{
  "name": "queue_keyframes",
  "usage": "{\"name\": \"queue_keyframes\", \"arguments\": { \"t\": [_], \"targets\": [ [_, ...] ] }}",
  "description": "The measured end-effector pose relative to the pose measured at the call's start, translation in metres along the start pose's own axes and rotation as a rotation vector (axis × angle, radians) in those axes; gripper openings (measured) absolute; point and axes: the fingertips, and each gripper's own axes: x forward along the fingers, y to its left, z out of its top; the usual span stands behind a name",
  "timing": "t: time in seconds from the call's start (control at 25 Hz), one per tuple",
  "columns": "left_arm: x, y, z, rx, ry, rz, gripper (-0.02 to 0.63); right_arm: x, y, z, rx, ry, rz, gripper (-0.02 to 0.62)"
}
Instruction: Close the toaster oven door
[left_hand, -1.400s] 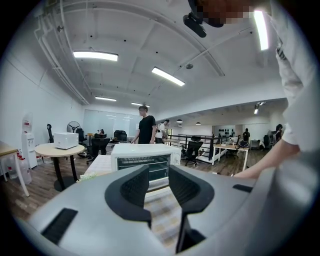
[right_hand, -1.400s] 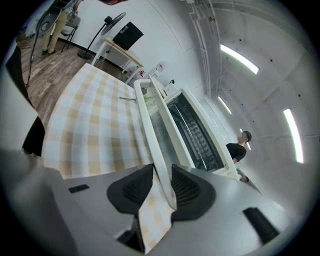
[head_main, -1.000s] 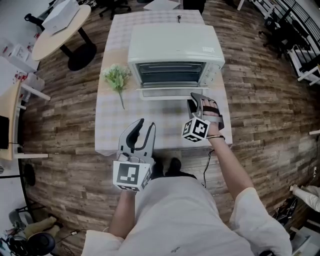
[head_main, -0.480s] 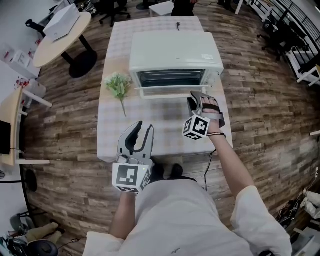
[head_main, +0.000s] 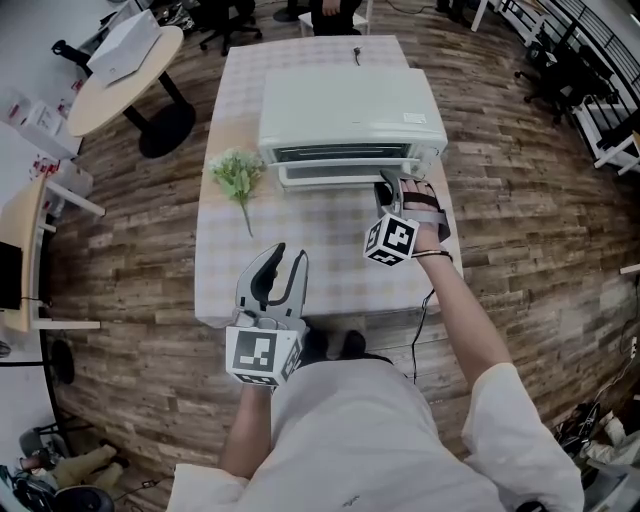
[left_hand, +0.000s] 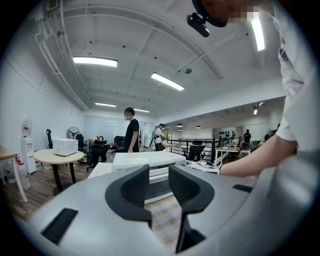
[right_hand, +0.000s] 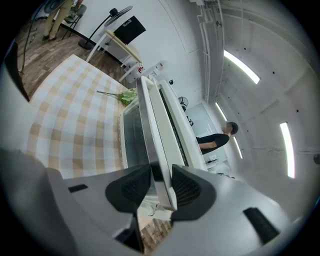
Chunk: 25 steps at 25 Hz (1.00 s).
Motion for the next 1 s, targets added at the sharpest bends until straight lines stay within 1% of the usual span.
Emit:
{"name": "queue_keyframes", "arguments": {
  "t": [0.6, 1.0],
  "targets": [
    [0.002, 0.004, -0.003, -0.002, 0.013, 0.019, 0.107, 0.018, -0.016, 0.001, -0.014, -0.001, -0.001, 0.127],
    [0.001, 0.008, -0.002, -0.002, 0.011, 0.032, 0.107, 0.026, -0.024, 0.002, -0.004, 0.003, 0.008, 0.127]
  ]
}}
